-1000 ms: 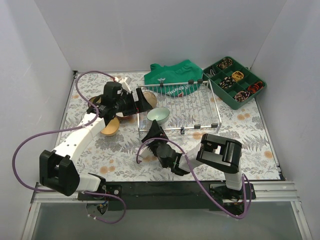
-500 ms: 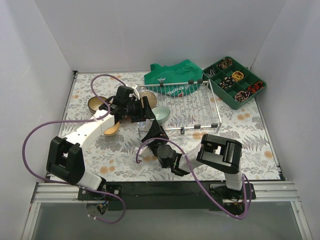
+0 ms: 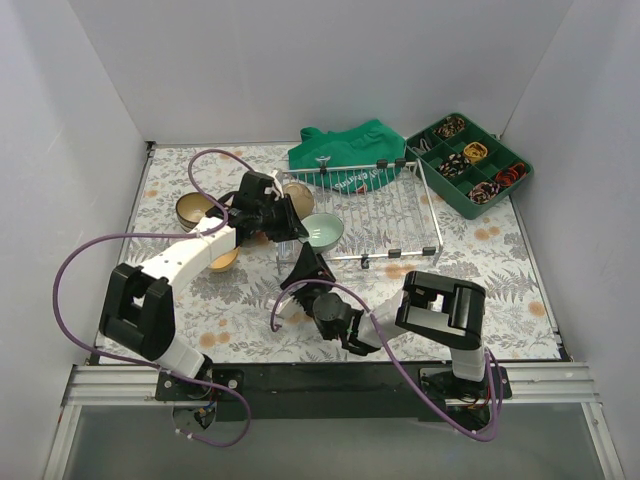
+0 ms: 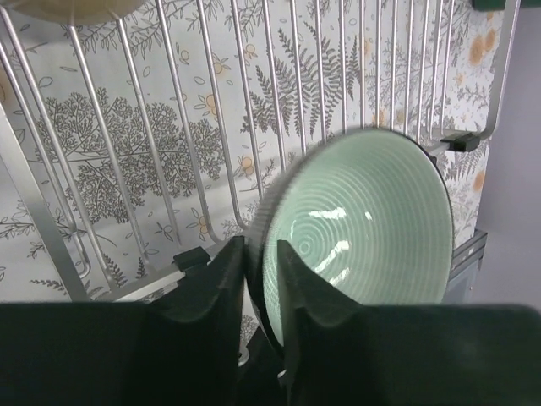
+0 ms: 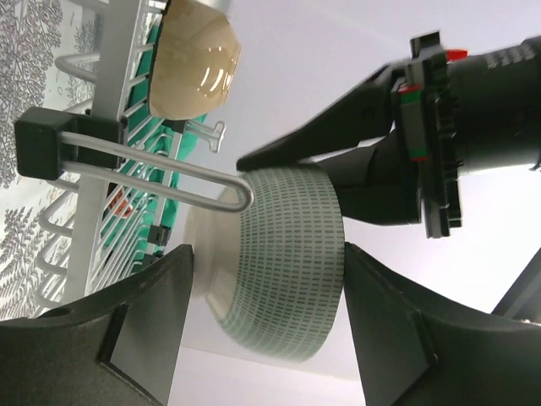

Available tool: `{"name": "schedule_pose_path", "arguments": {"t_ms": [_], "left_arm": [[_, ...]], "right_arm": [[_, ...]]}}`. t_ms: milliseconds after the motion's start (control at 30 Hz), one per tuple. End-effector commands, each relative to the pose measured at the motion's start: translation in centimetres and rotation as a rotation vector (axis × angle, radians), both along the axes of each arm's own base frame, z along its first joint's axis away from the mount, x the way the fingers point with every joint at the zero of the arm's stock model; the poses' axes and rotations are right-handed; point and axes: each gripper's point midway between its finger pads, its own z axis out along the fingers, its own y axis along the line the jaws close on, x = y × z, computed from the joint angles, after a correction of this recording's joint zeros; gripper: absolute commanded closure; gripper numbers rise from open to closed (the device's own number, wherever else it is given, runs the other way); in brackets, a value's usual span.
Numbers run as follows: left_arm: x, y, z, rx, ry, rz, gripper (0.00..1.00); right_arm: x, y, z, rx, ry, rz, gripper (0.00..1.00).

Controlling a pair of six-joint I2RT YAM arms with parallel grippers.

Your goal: Unload the bowls from the dish rack

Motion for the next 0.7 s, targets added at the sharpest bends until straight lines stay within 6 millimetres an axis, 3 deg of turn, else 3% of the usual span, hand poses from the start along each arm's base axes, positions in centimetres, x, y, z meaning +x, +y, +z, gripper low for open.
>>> {"name": "schedule_pose_path", "arguments": {"t_ms": [0,100,167,200,267,300,400,500,667], "left_arm": [[0.3,-1.1,1.8,-0.035,-0.036,-0.018,0.98],[0.7,-0.7,2.6,-0.026,-0.072,0.001,1.0],[1.2,-0.1,3.3,-0.006,-0.112,0.034,1.0],[1.4,0.1,3.6,0.002,-0.128,0.041,1.0],[2.1,1.0,4.3,0.032,-0.169,0.084,1.0],[2.6,1.2,5.1,0.043,-0.198,0.097,1.0],[3.8,2.4,6.5,0.08,-0.242,0.147,1.0],[4.7,3.5,7.2,0.127,-0.269,0.18,1.0],[5.8,6.4,7.8,0.195,-0.287,0.248,1.0]], "right_arm": [[-0.6,-2.9,10.1,0.537,-0.142,-0.024,0.99],[-0.6,-3.2,9.9,0.546,-0.132,-0.032,0.99],[-0.5,-3.5,9.8,0.556,-0.126,-0.046,0.93],[-0.5,-3.7,9.7,0.562,-0.121,-0.051,0.83],[-0.5,-4.0,9.7,0.569,-0.116,-0.061,0.71],[-0.6,-4.1,9.6,0.573,-0.112,-0.061,0.55],[-0.7,-4.5,9.2,0.563,-0.1,-0.068,0.32],[-0.8,-5.1,8.8,0.569,-0.085,-0.082,0.21],[-1.1,-6.1,8.0,0.585,-0.051,-0.098,0.13]]}}
